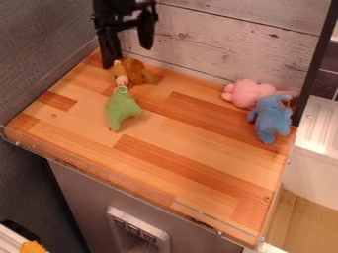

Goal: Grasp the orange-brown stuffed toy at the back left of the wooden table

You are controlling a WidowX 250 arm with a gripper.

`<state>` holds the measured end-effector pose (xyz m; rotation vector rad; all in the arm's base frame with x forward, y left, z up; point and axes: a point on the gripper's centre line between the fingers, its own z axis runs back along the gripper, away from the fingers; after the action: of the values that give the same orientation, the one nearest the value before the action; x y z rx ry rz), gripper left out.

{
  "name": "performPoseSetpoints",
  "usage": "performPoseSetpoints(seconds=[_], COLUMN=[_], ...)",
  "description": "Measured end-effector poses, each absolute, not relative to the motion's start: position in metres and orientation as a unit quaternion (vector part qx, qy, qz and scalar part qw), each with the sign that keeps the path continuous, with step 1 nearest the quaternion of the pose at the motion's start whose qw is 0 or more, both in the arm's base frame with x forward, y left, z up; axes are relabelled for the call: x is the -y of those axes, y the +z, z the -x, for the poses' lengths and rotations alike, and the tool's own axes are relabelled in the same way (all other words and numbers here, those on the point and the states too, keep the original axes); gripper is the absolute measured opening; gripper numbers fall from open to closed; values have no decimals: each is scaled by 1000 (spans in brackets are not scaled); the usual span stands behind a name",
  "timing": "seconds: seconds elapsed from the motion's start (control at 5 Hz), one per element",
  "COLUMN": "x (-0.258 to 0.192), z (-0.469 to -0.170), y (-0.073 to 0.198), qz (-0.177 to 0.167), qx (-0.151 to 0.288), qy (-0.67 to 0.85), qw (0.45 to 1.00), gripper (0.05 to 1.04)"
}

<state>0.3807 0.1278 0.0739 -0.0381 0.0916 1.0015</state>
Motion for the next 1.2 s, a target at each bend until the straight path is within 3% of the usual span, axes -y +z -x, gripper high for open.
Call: performPoseSetpoints(seconds=[0.4,0.8,1.2], x=[-123,-122,-125], z=[-383,-381,-382], y=[38,12,9], qz=[19,20,24], qx=[-39,-34,-26], qy=[384,438,509], qw=[922,898,860], gripper=[999,944,365])
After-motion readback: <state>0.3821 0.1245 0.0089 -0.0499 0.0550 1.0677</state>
